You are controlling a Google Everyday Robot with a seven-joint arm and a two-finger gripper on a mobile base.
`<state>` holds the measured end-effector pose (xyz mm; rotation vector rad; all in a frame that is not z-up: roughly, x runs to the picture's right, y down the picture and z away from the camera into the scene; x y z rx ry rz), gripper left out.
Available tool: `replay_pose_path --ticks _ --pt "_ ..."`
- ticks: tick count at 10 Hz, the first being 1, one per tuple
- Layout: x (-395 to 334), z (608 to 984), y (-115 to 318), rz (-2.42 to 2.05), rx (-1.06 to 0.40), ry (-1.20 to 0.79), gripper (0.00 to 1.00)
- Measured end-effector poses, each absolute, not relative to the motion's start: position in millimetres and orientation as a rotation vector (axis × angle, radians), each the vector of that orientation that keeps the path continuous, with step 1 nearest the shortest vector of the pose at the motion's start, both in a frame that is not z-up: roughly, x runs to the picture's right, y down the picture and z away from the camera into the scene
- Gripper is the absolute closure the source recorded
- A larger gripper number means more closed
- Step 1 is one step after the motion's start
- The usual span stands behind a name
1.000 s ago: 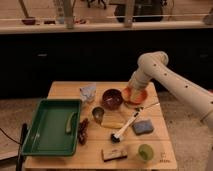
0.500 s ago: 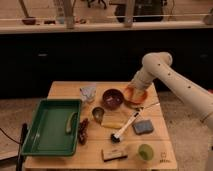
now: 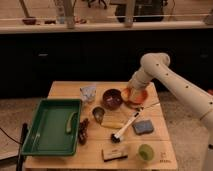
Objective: Place apple in red bowl
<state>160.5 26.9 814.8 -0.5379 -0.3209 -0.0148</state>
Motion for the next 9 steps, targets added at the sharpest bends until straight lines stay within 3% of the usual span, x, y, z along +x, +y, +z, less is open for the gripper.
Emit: replay_pose_path --ticks 9 --pt "213.4 827.5 -7.0 -0.241 -0.541 -0.339 0.97"
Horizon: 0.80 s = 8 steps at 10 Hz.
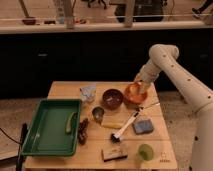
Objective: Place apple in red bowl
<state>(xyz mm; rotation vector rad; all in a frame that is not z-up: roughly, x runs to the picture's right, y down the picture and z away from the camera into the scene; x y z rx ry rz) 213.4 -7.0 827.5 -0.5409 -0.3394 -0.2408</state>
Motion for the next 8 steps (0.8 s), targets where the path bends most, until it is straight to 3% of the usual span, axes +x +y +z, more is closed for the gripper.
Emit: replay_pose_path --ticks 8 --pt "234.7 859.6 -20.4 -0.408 -0.542 -0.437 0.97"
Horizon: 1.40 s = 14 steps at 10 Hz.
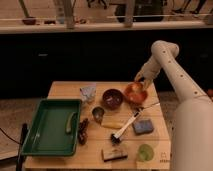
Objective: Place apple in red bowl
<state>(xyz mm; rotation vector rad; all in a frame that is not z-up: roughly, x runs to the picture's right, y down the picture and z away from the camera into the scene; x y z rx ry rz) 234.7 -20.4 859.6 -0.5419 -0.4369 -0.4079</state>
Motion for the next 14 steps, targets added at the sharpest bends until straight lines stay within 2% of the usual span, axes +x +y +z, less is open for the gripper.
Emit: replay_pose_path --ticks 8,9,12,13,14 --pt "248.4 879.3 -20.2 -0.460 -0.566 -0.466 0.96" --pt "249.3 880.0 -20.4 -0.459 -0.567 -0.467 0.92" --pt "253.6 880.8 -18.4 -0.448 -0.565 -0.477 0.62" --pt "255.7 881.4 -19.5 -0.441 -0.548 -0.478 0.48" --pt "257.1 881.3 -19.9 -0.436 -0.539 -0.478 0.40"
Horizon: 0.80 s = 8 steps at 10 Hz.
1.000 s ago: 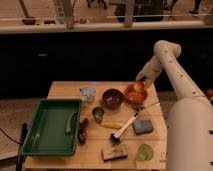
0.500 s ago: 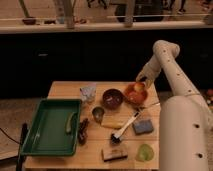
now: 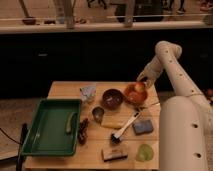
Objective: Place apple in red bowl
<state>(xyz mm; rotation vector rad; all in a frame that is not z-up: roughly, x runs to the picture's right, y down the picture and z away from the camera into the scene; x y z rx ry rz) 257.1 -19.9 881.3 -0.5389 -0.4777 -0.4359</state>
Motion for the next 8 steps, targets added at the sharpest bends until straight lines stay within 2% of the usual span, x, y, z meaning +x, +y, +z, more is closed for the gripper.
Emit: replay_pose_path --ticks 2,3,8 --pt "259.9 880.9 -20.4 -0.421 -0.523 -0.479 0.23" --pt "260.2 880.8 -20.7 -0.417 -0.517 -0.481 0.20" --pt "260.1 880.4 -21.2 -0.409 -0.498 -0.480 0.20"
